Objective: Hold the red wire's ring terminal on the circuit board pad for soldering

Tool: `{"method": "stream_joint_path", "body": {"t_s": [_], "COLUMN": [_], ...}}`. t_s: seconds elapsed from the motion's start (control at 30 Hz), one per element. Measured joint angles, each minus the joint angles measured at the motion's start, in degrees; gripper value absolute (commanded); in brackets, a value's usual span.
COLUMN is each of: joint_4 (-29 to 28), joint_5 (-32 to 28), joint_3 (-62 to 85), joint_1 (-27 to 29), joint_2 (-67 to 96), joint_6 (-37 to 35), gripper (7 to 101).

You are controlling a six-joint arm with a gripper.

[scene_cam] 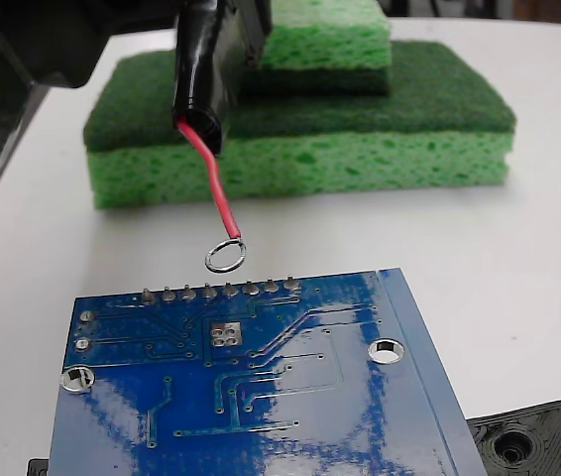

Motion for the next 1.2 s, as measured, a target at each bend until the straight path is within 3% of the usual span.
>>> {"method": "stream_joint_path", "body": {"t_s": [1.2], "joint_4": [-0.3], "joint_5": [0.0], "joint_3": [-1.5], "joint_1": [0.8], "joint_2": [-3.9], "joint_6": [-0.6], "gripper": [100.3]}}
